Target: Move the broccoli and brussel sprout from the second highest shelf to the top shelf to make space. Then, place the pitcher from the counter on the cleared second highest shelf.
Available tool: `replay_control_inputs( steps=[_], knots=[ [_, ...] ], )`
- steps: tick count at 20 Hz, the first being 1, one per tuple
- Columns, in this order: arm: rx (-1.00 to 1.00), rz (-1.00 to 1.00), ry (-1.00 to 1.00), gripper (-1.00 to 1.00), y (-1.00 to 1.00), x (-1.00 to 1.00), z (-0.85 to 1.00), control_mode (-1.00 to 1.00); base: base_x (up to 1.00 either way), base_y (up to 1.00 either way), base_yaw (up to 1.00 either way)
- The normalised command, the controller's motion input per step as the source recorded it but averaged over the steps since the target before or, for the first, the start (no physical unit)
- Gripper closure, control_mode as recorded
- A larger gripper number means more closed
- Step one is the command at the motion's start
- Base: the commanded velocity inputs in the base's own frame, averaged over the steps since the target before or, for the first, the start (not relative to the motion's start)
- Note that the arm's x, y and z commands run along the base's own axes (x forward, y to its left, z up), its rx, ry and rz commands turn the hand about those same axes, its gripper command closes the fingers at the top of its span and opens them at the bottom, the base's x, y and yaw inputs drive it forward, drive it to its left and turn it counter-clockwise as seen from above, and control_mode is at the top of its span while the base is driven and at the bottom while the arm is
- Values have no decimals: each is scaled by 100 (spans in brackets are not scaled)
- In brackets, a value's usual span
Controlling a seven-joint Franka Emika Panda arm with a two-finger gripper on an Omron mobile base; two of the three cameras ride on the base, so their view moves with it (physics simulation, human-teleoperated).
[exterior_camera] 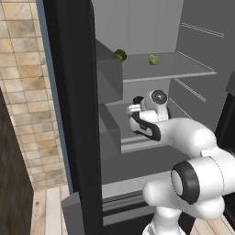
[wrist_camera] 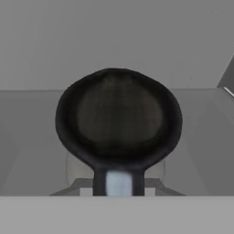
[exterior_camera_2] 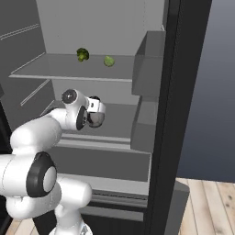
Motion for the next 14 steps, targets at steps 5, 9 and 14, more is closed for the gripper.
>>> replay_control_inputs(
  steps=[5,9,14],
  knots=[
    [-1,0,0,100,0,55,-32,-100,0,0,0],
    [0,0,0,100,0,55,-28,-100,0,0,0],
    [-1,0,-5,-100,-1,18,-38,-100,0,0,0]
  ],
)
